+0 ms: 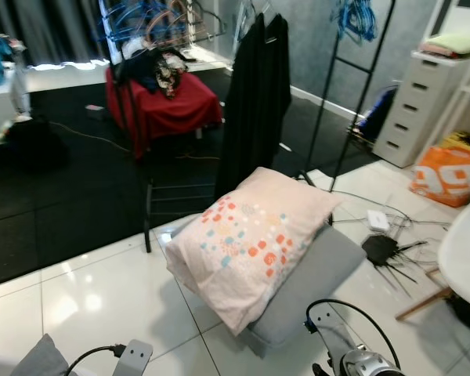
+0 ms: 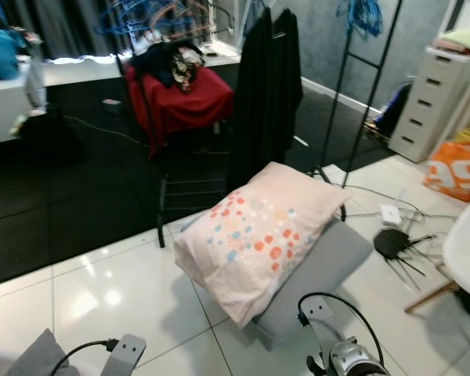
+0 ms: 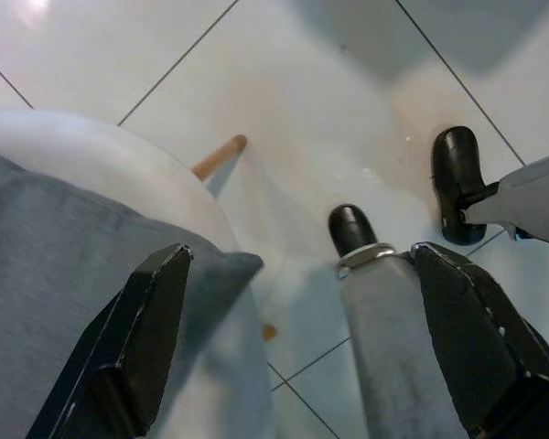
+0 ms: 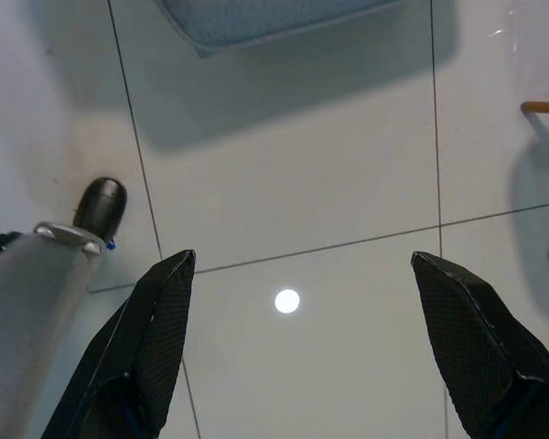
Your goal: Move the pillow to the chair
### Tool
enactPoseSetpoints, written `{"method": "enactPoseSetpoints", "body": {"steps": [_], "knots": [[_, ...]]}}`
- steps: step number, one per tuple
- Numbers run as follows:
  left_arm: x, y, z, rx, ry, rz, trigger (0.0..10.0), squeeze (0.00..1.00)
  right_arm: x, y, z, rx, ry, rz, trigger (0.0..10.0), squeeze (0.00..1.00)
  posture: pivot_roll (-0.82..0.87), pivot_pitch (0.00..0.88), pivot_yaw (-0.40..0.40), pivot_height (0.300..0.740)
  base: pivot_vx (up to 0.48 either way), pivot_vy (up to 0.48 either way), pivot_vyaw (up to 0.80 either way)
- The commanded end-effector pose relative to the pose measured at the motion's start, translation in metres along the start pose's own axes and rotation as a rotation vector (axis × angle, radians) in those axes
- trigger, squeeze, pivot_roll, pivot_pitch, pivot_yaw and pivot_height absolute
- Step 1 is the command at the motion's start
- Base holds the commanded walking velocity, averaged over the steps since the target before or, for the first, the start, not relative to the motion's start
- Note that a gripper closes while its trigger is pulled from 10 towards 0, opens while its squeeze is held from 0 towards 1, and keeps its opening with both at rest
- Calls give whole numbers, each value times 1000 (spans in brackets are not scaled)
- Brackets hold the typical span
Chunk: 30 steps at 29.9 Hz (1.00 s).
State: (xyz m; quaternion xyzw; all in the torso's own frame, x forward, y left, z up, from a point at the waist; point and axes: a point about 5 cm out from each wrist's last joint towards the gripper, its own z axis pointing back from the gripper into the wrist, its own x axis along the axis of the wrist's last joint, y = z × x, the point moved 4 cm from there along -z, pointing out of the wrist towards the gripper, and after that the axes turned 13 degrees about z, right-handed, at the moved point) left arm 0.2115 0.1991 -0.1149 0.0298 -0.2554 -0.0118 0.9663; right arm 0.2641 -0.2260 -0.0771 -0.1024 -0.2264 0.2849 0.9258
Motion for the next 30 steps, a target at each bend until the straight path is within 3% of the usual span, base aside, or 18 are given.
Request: {"method": "enactPoseSetpoints", "body": {"steps": [1, 13, 19, 30], "knots": [[-6, 1, 0, 4, 13, 9, 10000, 0, -1, 3, 0, 7, 4, 7, 10000, 0, -88, 0, -54, 740, 0, 0, 0], [-6, 1, 0, -11, 20, -2, 10000, 0, -1, 3, 0, 6, 2, 4, 10000, 0, -91, 0, -47, 740, 0, 0, 0], [-6, 1, 0, -2, 17, -4, 10000, 0, -1, 2, 0, 6, 2, 4, 10000, 0, -88, 0, -53, 740, 0, -480, 0], [-5, 0, 0, 3, 8, 7, 10000, 0, -2, 2, 0, 5, 4, 12, 10000, 0, -101, 0, -60, 740, 0, 0, 0]]}}
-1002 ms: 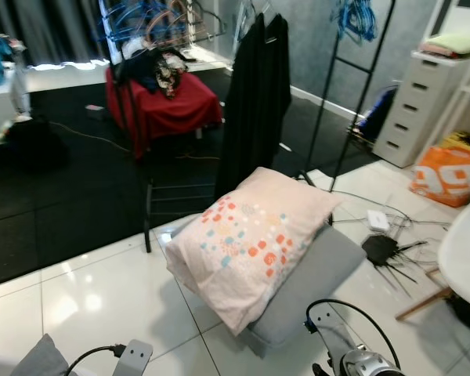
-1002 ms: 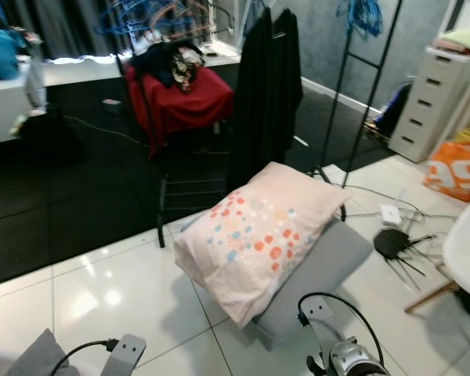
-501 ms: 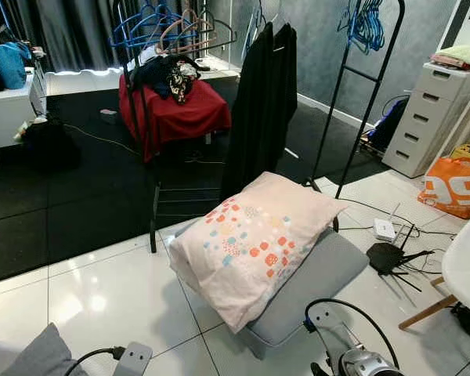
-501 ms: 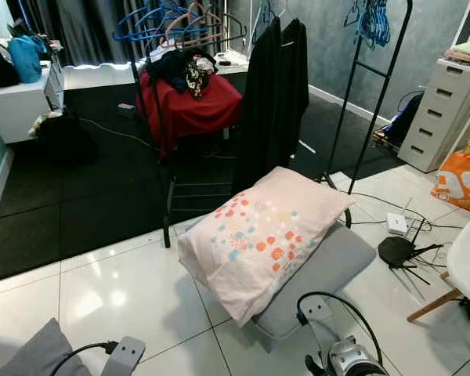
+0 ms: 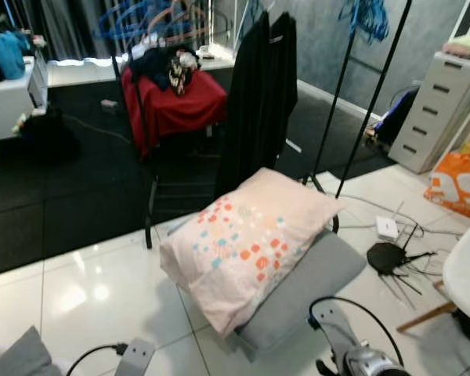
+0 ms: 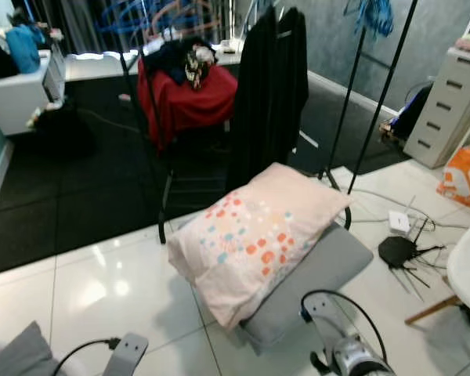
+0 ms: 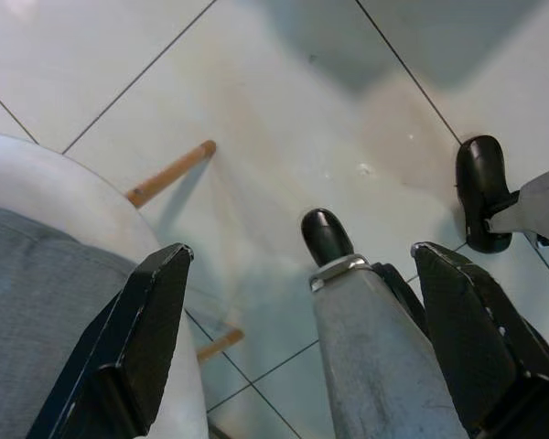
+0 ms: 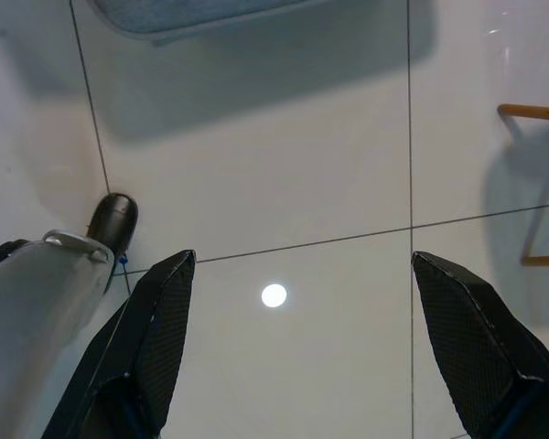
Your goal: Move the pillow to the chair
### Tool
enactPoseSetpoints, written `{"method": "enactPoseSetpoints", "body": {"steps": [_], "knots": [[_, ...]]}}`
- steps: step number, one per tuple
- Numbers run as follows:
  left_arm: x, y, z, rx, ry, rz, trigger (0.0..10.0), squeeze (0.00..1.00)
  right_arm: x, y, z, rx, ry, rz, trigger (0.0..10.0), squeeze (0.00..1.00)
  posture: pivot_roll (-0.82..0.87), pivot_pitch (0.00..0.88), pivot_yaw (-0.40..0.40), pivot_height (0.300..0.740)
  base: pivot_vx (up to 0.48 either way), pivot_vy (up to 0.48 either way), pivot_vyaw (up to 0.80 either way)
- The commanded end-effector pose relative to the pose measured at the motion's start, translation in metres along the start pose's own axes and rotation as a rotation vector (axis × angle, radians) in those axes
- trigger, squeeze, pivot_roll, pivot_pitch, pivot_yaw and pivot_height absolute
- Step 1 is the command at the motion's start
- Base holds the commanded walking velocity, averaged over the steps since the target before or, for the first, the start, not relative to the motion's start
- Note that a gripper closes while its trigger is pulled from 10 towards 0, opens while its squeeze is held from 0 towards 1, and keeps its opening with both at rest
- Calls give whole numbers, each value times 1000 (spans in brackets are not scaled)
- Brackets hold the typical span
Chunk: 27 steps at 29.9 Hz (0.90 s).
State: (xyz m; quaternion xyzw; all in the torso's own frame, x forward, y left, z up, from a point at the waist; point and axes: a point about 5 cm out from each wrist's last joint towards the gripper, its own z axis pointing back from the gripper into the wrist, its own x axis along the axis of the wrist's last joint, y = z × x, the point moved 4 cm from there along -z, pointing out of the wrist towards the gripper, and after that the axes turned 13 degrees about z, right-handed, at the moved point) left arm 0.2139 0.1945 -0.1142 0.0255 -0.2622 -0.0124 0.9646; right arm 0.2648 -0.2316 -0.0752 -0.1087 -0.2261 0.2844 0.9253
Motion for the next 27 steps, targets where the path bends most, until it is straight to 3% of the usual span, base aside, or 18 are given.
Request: {"method": "enactPoseSetpoints", "body": {"steps": [1, 9, 17, 27], "knots": [[-8, 4, 1, 11, 22, 6, 10000, 0, 0, 7, -1, 17, 1, 10, 10000, 0, -101, 0, -60, 740, 0, 0, 0], [-6, 2, 0, 1, 15, 6, 10000, 0, 1, 5, -1, 10, -3, 11, 10000, 0, -123, 0, -59, 740, 0, 0, 0], [-6, 3, 1, -7, 21, -6, 10000, 0, 2, 6, -1, 10, -6, 4, 10000, 0, -121, 0, -55, 740, 0, -480, 0], [-7, 6, 1, 18, 17, 1, 10000, 0, 1, 8, -1, 15, -4, 2, 10000, 0, -98, 4, -45, 740, 0, 0, 0]]}}
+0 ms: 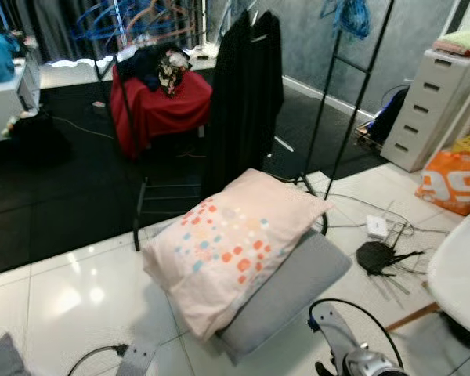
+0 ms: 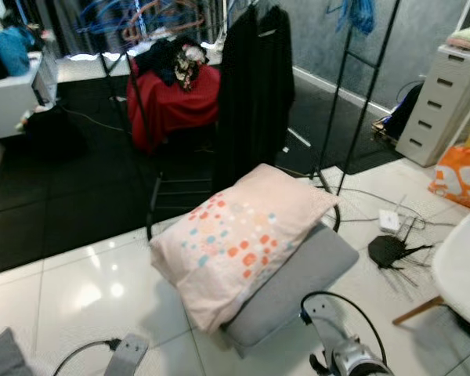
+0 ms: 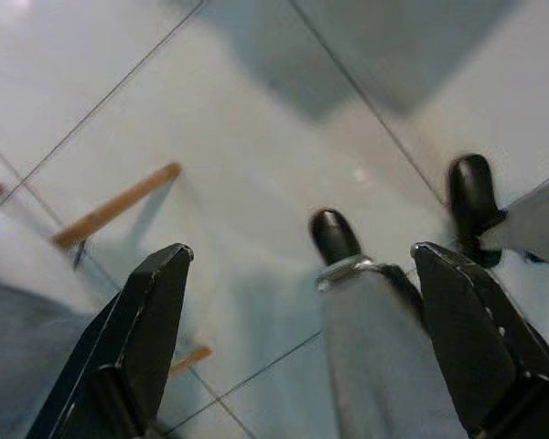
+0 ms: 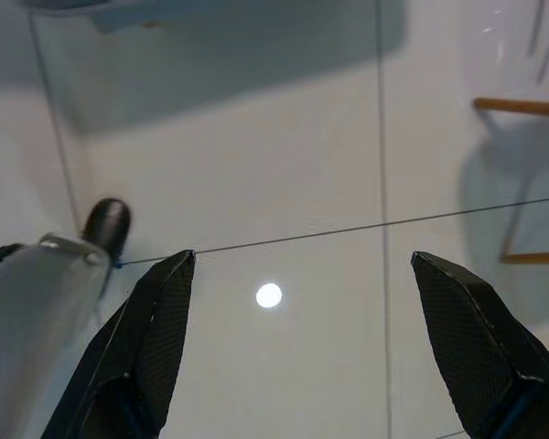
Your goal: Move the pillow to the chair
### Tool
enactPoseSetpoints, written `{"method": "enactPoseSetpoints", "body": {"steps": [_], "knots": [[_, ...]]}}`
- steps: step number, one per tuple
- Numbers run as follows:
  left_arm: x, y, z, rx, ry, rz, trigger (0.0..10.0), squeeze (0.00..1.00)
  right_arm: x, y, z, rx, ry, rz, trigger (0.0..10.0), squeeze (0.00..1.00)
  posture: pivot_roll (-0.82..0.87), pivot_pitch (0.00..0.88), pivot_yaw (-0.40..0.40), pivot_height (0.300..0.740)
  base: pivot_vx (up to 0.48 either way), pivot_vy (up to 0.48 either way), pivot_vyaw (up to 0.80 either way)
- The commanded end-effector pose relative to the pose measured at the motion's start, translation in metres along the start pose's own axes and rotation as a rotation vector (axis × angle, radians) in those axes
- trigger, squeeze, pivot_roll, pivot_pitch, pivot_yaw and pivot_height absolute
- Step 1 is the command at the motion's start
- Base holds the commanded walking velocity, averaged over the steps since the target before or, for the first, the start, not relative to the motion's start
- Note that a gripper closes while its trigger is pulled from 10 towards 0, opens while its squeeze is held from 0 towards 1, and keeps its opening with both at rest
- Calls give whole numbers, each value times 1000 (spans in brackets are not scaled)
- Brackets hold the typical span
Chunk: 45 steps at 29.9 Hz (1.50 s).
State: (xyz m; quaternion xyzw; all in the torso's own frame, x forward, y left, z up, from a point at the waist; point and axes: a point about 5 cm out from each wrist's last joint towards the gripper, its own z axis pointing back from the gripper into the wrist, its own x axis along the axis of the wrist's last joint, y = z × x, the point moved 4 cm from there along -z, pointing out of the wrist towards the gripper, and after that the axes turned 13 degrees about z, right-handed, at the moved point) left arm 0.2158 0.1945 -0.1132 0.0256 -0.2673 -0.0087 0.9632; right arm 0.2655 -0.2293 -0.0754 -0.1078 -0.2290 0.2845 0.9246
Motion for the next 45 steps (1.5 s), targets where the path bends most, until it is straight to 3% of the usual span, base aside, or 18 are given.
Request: {"method": "enactPoseSetpoints", "body": {"steps": [1, 19, 25, 33, 41, 45], "knots": [[-9, 6, 1, 15, 27, -7, 10000, 0, 0, 6, -1, 15, 2, 2, 10000, 0, -99, 2, -48, 740, 0, 0, 0], [-9, 4, 1, -1, 29, -13, 10000, 0, -1, 5, -1, 15, 5, 8, 10000, 0, -91, 1, -57, 740, 0, 0, 0], [-9, 3, 1, -6, 32, -12, 10000, 0, -1, 4, -1, 12, 1, 3, 10000, 0, -97, 0, -56, 740, 0, -436, 0], [-9, 5, 1, 9, 27, -1, 10000, 0, -1, 6, -1, 14, 3, 1, 10000, 0, -95, 0, -52, 740, 0, 0, 0], [-8, 5, 1, 16, 17, 43, 10000, 0, 1, 6, -1, 14, 0, 2, 10000, 0, -85, 0, -50, 740, 0, 0, 0], [-8, 7, 1, 31, -1, 173, 10000, 0, 4, 6, -1, 13, -9, 1, 10000, 0, -87, 9, -45, 740, 0, 0, 0]]}}
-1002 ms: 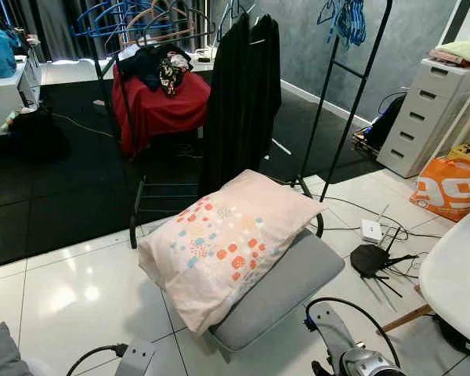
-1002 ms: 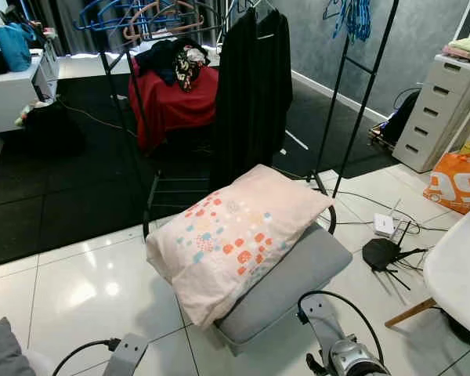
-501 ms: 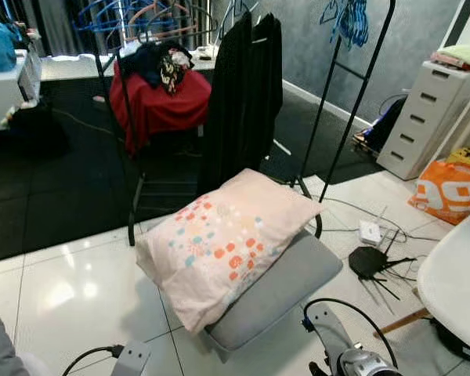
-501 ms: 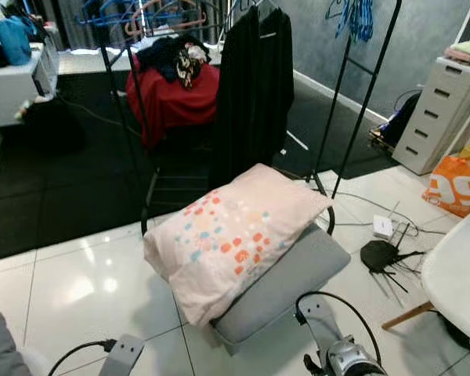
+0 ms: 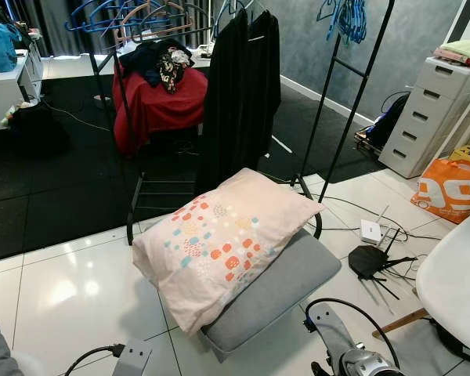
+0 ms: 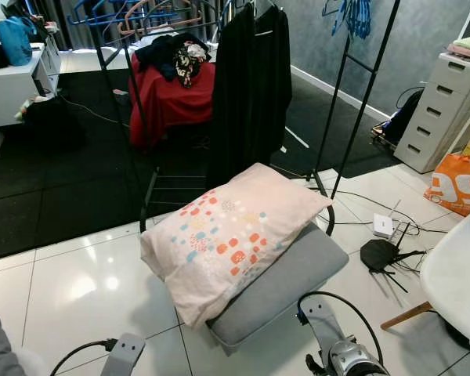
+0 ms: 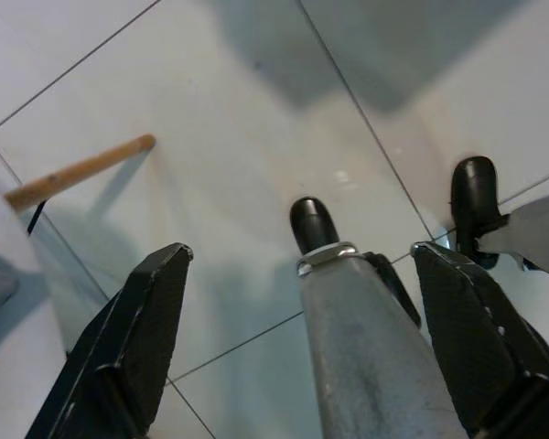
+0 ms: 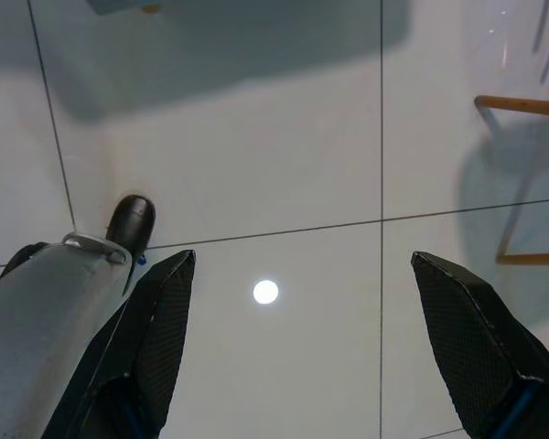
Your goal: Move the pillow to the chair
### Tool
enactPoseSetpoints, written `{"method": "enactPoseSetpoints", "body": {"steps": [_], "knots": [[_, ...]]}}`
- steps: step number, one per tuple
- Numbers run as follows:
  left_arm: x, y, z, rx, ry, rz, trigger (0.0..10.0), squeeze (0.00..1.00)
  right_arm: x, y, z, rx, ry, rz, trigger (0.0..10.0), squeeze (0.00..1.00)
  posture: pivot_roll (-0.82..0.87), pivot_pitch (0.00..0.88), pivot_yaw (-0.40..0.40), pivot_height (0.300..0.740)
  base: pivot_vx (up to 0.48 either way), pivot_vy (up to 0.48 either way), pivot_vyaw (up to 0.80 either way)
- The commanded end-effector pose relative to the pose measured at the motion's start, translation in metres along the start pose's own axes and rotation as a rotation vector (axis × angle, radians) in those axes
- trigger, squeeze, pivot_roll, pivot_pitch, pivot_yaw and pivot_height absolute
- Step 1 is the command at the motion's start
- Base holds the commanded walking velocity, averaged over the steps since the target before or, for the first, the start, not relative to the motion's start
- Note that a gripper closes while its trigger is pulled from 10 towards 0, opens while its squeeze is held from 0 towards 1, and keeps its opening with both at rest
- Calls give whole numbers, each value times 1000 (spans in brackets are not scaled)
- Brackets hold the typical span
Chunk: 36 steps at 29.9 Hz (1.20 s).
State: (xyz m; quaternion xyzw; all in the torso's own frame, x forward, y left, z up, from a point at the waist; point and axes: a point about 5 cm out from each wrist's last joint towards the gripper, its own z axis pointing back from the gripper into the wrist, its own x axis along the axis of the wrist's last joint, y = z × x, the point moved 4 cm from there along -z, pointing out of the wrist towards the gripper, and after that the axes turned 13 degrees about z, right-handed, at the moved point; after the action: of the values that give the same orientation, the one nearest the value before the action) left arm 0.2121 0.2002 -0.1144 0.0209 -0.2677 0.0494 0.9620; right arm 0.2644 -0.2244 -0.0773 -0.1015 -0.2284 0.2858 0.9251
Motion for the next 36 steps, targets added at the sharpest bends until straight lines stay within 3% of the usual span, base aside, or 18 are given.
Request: {"method": "enactPoseSetpoints", "body": {"steps": [1, 3, 8, 11, 24, 30, 36], "knots": [[-4, 1, 0, 9, -2, 59, 10000, 0, 2, 0, 0, 1, -6, 2, 10000, 0, -87, 9, -45, 740, 0, 0, 0], [-4, 2, 0, 17, -6, 77, 10000, 0, 3, 0, 0, 1, -8, 2, 10000, 0, -95, 6, -54, 740, 0, 0, 0], [-6, 1, 0, -9, 30, -40, 10000, 0, 1, 1, 0, 3, -4, -1, 10000, 0, -99, 0, -44, 740, 0, 0, 0], [-7, 1, 0, -16, 35, -59, 10000, 0, 1, 2, 0, 3, -4, -2, 10000, 0, -99, 0, -44, 740, 0, 0, 0], [-2, -1, 0, -31, 13, -49, 10000, 0, 3, 1, 0, -1, -8, -6, 10000, 0, -126, 0, -42, 740, 0, 0, 0], [-4, 0, 1, -36, 15, -35, 10000, 0, 3, 2, 0, 0, -8, -10, 10000, 0, -119, 6, -39, 740, 0, -480, 0], [-3, 1, 1, -24, 11, -31, 10000, 0, 3, 2, 0, -1, -9, -11, 10000, 0, -118, 12, -39, 740, 0, 0, 0]]}}
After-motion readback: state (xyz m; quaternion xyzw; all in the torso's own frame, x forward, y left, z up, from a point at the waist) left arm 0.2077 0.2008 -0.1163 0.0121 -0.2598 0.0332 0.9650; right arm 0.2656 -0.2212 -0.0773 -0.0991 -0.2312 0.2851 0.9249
